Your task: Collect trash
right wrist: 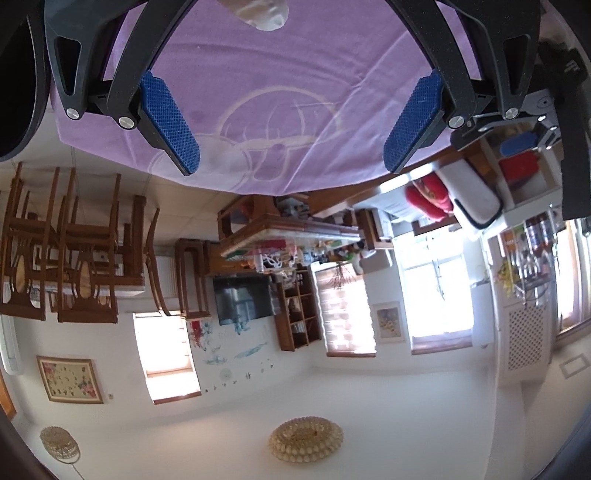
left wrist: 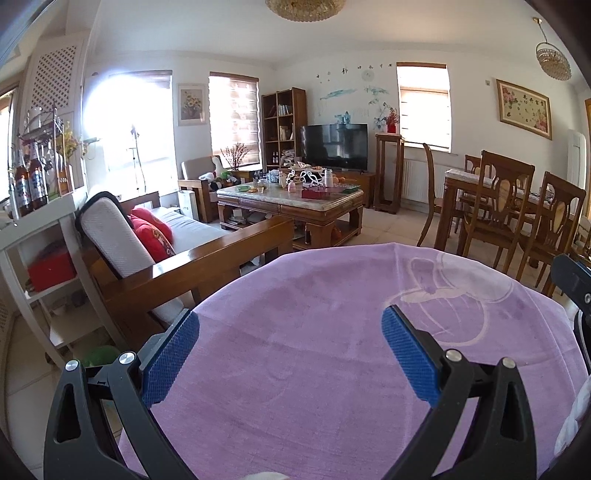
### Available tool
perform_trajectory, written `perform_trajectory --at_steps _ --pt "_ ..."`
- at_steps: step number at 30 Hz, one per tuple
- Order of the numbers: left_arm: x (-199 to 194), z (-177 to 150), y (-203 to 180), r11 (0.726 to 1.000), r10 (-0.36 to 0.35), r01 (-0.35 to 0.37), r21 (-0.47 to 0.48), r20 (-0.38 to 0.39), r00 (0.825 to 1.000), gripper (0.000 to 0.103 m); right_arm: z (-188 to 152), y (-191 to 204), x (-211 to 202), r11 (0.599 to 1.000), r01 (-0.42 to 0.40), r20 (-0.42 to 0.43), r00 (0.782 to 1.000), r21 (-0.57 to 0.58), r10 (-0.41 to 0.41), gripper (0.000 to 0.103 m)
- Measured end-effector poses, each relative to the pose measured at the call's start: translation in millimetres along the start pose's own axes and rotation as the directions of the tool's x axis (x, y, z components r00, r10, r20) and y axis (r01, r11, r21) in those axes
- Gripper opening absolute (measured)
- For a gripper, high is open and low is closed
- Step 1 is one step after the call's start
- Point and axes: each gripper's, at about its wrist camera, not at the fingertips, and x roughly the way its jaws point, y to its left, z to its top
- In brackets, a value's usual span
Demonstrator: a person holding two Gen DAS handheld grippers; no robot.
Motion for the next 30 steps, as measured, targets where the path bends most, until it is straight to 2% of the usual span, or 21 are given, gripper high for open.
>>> perform_trajectory --at_steps 13,30 --pt "2.0 0.3 6.3 0.999 -0.034 0.033 -0.023 -0.002 0.999 0.098 1.2 -2.3 1.9 1.0 -0.006 0.003 1.0 0.011 0.005 0.098" --pt "-0.1 -0.6 6.6 0.999 -0.032 0.032 -0.019 0.003 0.999 0.098 0.3 0.2 2.5 1.0 -0.008 0.0 1.0 0.013 0.008 0.098"
